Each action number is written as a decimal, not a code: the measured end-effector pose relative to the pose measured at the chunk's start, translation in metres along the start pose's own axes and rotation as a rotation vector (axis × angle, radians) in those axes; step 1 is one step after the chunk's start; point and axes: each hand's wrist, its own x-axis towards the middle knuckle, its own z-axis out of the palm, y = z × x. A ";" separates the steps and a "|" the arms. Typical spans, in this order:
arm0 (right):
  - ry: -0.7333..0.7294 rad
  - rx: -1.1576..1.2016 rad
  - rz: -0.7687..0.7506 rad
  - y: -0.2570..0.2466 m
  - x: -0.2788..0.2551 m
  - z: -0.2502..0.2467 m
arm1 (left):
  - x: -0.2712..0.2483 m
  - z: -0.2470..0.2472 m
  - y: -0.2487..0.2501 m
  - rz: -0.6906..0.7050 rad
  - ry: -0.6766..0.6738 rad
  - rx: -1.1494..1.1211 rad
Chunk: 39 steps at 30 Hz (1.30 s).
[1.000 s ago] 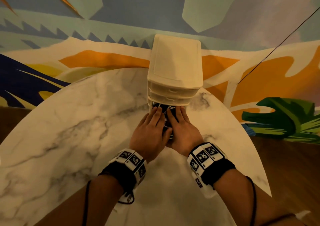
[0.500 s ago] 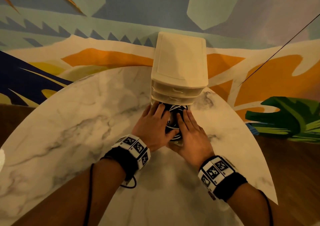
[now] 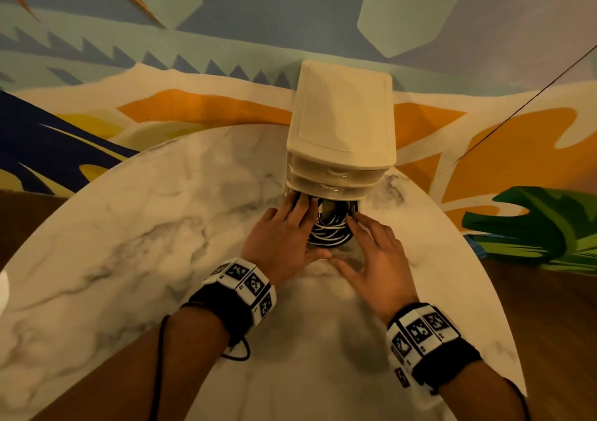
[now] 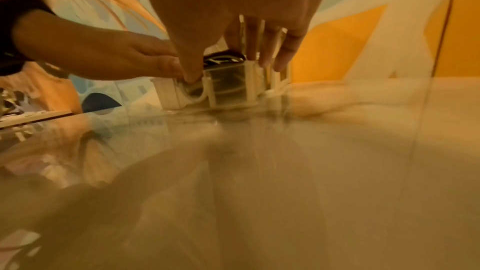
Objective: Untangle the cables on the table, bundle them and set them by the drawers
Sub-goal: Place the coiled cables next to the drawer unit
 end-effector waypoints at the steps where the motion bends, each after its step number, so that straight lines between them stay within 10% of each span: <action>1: 0.016 0.026 -0.006 0.004 0.001 -0.002 | 0.002 0.000 -0.001 0.002 0.039 0.015; 9: 0.203 0.141 0.140 -0.005 0.032 -0.004 | 0.007 -0.002 0.004 -0.074 0.336 -0.037; 17: 0.255 0.116 -0.093 -0.008 0.029 0.009 | 0.001 0.011 0.007 0.015 0.394 -0.055; 34: 0.006 -0.047 -0.068 -0.009 0.023 -0.004 | 0.013 0.004 0.005 0.053 0.203 -0.134; 39: 0.007 0.136 0.180 -0.001 0.013 0.005 | 0.016 -0.006 0.008 -0.042 0.215 -0.019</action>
